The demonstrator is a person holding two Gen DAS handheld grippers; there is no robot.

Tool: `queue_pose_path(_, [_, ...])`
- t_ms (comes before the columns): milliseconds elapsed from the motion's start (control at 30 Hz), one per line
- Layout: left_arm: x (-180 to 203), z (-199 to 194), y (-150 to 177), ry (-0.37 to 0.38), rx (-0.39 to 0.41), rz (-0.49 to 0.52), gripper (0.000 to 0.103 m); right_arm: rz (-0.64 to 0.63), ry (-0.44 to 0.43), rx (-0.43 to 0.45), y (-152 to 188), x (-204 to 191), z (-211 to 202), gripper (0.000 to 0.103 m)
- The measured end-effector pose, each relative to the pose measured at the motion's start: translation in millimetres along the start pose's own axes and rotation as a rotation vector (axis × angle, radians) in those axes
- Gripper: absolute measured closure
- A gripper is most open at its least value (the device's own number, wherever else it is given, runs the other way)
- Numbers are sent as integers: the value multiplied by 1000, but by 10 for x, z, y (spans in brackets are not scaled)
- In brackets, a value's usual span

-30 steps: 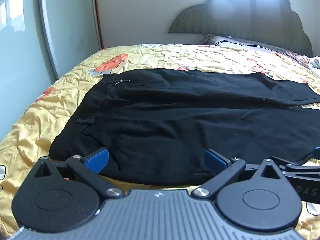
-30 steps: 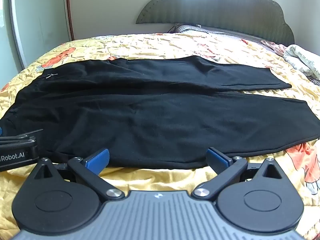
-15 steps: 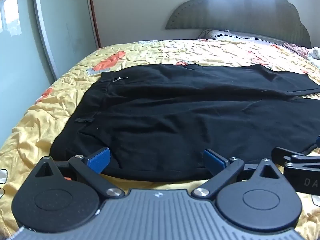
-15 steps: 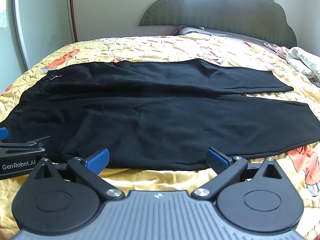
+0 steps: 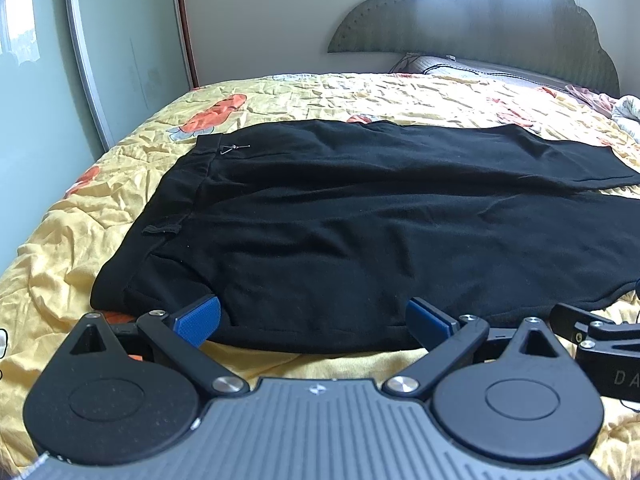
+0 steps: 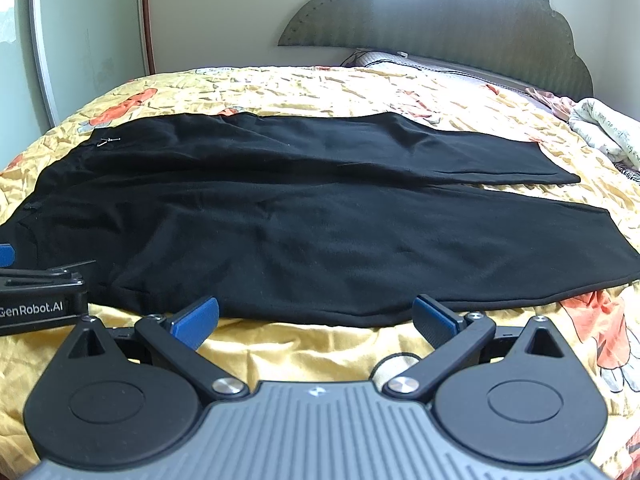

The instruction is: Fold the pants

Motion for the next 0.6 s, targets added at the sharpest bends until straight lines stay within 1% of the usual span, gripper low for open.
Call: queue_pose_path(600, [0, 4, 20, -3, 3, 8, 2, 4, 0, -5, 30, 15, 15, 0])
Point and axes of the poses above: each gripper's, at about its wrist camera, not at the fingertips, and z roughly the way its jaws point, x to its right, y to its underside, the point moved 2 cm from there along z, roughly the way its jaws point, and after that the axes turned 2 degrees about x, right-handed, at the moved point
